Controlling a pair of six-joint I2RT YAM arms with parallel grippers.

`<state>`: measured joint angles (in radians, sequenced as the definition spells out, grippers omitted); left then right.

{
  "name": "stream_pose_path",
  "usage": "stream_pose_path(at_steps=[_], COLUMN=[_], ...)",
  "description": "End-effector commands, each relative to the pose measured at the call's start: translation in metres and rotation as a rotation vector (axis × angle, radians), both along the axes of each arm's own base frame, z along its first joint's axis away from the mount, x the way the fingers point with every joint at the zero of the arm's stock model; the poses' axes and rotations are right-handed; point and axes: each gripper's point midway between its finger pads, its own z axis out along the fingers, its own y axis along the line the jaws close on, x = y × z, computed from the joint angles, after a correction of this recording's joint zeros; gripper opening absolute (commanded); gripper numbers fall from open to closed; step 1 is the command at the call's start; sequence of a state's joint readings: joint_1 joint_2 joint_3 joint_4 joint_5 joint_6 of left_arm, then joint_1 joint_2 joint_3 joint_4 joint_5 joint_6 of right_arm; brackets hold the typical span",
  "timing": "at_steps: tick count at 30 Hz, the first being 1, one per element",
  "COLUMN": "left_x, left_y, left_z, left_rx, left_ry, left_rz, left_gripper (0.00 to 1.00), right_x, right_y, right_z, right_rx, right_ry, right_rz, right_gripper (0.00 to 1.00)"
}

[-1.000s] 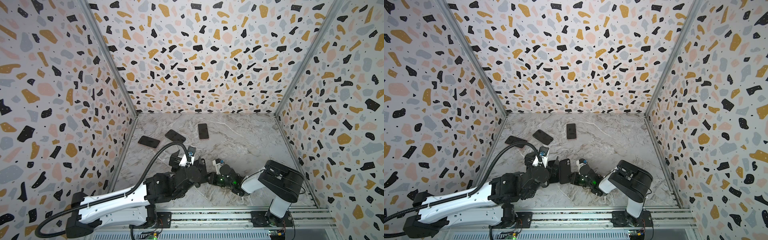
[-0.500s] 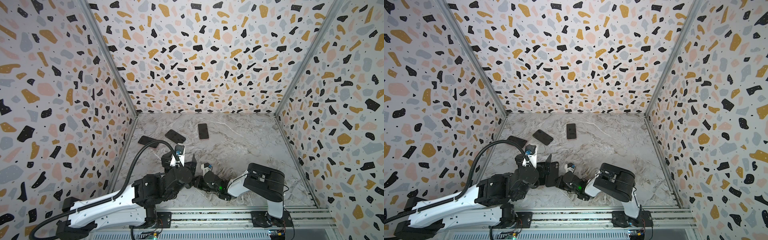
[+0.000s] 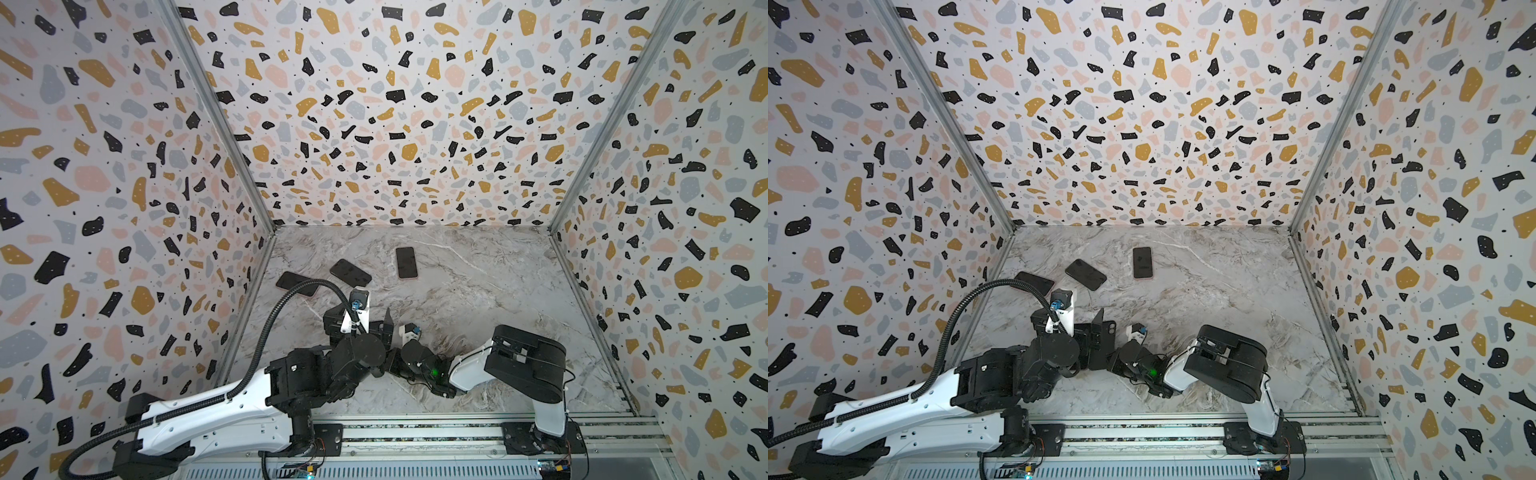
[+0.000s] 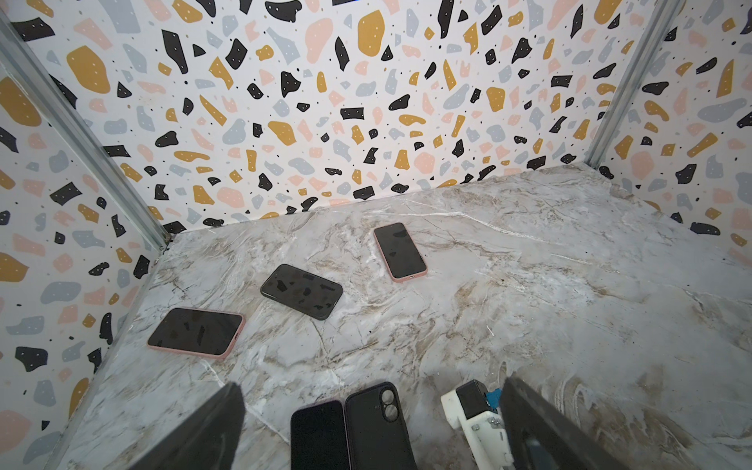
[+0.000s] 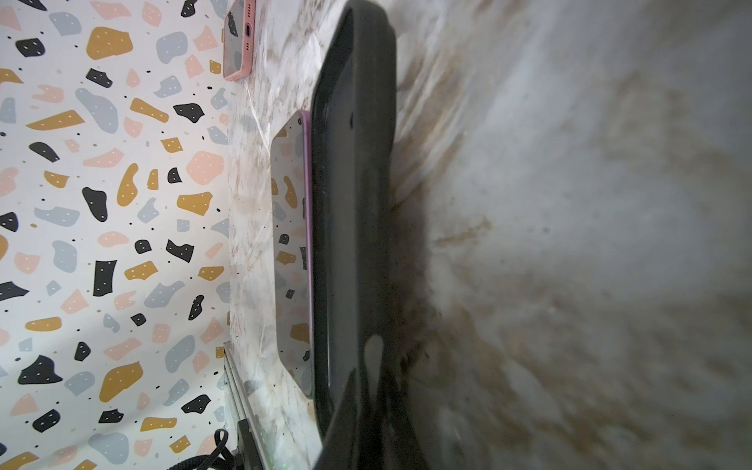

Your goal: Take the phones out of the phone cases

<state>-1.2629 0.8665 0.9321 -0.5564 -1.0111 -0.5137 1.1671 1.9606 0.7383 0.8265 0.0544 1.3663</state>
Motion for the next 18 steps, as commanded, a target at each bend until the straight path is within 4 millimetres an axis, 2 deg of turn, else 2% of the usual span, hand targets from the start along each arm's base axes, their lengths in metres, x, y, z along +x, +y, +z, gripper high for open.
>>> stream_pose_path(at_steps=[1,2,6,13,18], left_x=[0.002,0.002,0.003,0.003,0.003], left_y=[0.000,0.000,-0.001,-0.003,-0.006], left_z=[0.007,0.006,0.006,0.008,0.007], left_rx=[-0.037,-0.038,-0.044,-0.052,-0.051], left_ry=[-0.011,-0.011,-0.010,-0.008,0.004], left_rz=[0.017,0.019,0.020,0.017,0.013], left_gripper=[1.00,0.99,0.99,0.99,0.99], right_x=[0.004,0.003,0.002,-0.005,-0.011], right_y=[0.006,0.008,0.006,0.000,-0.010], right_z=[0.000,0.001,0.005,0.004,0.004], right_rx=[-0.008,-0.007,-0.011,-0.023,-0.054], right_ry=[-0.014,-0.015,-0.025,-0.023,-0.026], right_rz=[0.014,0.021,0.027,0.059,0.081], right_gripper=[0.00,0.01,0.19,0.39,0.64])
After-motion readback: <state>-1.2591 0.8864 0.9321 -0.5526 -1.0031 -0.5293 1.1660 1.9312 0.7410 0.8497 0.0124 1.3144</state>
